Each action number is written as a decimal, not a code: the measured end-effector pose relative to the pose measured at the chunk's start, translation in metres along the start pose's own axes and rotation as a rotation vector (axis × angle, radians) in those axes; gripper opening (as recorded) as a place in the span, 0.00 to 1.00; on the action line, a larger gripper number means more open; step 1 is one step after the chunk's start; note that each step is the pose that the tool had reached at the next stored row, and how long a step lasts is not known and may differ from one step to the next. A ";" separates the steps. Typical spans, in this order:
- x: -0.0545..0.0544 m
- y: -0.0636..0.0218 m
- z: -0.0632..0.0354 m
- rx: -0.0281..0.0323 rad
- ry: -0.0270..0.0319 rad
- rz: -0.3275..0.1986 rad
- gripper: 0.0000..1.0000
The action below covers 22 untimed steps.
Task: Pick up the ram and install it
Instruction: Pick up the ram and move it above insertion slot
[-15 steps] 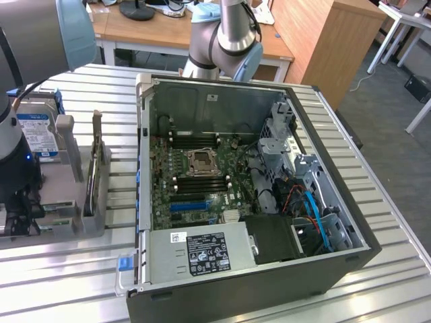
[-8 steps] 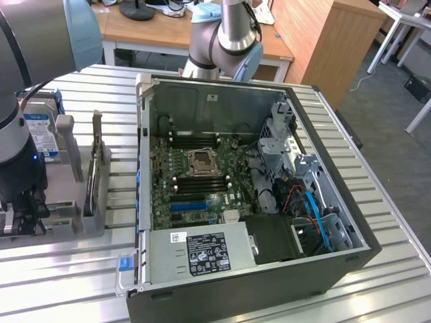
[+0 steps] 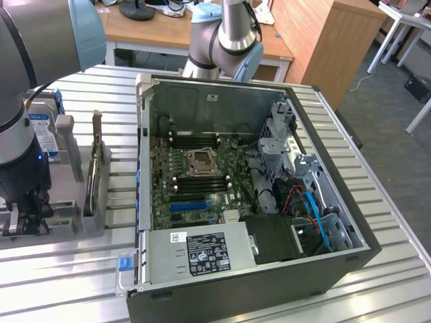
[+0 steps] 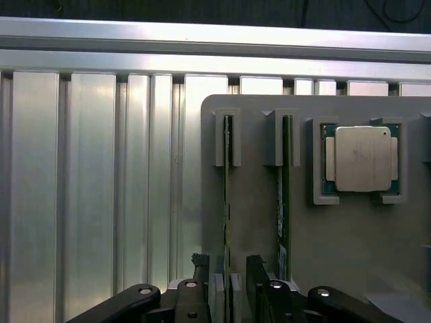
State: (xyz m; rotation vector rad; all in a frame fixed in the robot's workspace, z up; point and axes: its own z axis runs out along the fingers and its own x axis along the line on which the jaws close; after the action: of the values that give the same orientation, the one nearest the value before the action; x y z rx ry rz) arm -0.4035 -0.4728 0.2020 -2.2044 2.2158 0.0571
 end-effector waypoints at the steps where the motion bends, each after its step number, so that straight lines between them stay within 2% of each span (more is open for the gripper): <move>1: 0.000 0.0000 0.0000 0.0000 0.0000 0.000 0.36; 12: 0.000 -0.0001 -0.0001 -0.0001 0.0001 0.000 0.36; 14: 0.000 0.0000 -0.0001 -0.0002 0.0001 0.000 0.34; 15: 0.000 -0.0001 -0.0001 -0.0001 0.0001 0.000 0.27; 22: 0.000 -0.0001 0.0013 -0.0001 0.0001 0.000 0.27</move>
State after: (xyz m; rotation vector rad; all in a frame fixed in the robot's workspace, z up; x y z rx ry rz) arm -0.4035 -0.4728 0.2008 -2.2045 2.2159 0.0571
